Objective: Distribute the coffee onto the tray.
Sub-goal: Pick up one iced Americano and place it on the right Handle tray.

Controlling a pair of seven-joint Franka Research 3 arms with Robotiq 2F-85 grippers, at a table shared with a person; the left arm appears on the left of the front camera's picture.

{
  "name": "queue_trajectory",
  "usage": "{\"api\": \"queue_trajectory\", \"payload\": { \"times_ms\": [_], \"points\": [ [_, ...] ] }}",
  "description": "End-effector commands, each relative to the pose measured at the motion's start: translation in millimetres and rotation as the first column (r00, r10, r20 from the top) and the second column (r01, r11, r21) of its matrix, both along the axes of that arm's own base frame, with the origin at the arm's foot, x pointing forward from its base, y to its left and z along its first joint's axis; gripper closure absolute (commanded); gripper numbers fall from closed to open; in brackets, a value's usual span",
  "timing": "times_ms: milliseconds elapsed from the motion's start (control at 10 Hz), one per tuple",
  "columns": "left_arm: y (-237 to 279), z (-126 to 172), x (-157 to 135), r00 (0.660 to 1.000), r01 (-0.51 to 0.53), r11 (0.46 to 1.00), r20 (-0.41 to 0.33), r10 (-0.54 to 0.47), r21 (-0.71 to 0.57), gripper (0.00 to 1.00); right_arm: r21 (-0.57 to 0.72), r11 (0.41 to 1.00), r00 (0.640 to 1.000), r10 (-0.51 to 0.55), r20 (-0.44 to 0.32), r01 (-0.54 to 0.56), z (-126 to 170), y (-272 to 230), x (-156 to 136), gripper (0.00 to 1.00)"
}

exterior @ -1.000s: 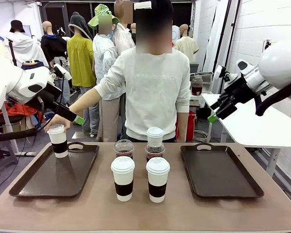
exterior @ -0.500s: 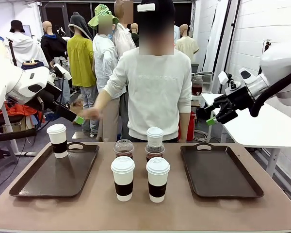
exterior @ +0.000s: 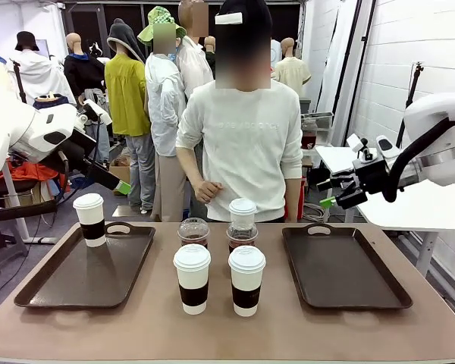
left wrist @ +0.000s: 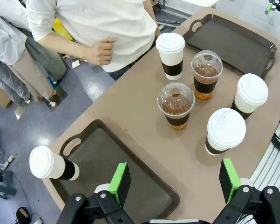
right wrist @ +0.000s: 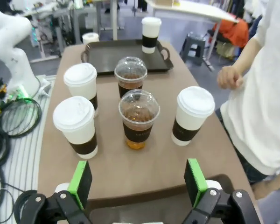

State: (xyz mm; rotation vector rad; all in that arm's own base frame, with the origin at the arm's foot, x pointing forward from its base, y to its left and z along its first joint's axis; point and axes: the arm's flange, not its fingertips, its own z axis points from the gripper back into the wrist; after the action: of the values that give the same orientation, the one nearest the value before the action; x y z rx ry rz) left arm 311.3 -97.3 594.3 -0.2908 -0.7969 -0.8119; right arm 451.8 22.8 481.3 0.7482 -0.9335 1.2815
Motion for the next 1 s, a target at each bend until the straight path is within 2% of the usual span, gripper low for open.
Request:
{"api": "queue_trajectory", "payload": {
  "times_ms": [0, 300, 600, 700, 800, 900],
  "points": [
    [2.7, -0.5, -0.1, 1.0, 0.022, 1.0, -0.003, -0.022, -0.006, 0.0, 0.06, 0.998, 1.0, 0.019, -0.013, -0.018, -9.8, -4.6, 11.3, 0.0],
    [2.7, -0.5, -0.1, 1.0, 0.022, 1.0, -0.003, -0.022, -0.006, 0.0, 0.11, 0.991, 0.994, 0.086, -0.07, -0.078, -42.5, -19.7, 8.4, 0.0],
    [2.7, -0.5, -0.1, 1.0, 0.022, 1.0, -0.003, -0.022, -0.006, 0.0, 0.111, 0.989, 0.993, 0.108, -0.054, -0.102, -61.5, -24.0, 9.4, 0.0],
    [2.7, -0.5, -0.1, 1.0, 0.022, 1.0, -0.003, -0.022, -0.006, 0.0, 0.094, 0.991, 0.994, 0.096, -0.054, -0.091, -62.2, -21.7, 8.7, 0.0],
    [2.7, -0.5, -0.1, 1.0, 0.022, 1.0, -0.003, -0.022, -0.006, 0.0, 0.008, 1.0, 0.997, 0.003, -0.072, -0.002, -46.7, -17.6, -2.3, 0.0],
    [2.7, -0.5, -0.1, 1.0, 0.022, 1.0, -0.003, -0.022, -0.006, 0.0, 0.107, 0.991, 0.993, 0.087, -0.078, -0.079, -62.5, -23.4, 4.5, 0.0]
  ]
}}
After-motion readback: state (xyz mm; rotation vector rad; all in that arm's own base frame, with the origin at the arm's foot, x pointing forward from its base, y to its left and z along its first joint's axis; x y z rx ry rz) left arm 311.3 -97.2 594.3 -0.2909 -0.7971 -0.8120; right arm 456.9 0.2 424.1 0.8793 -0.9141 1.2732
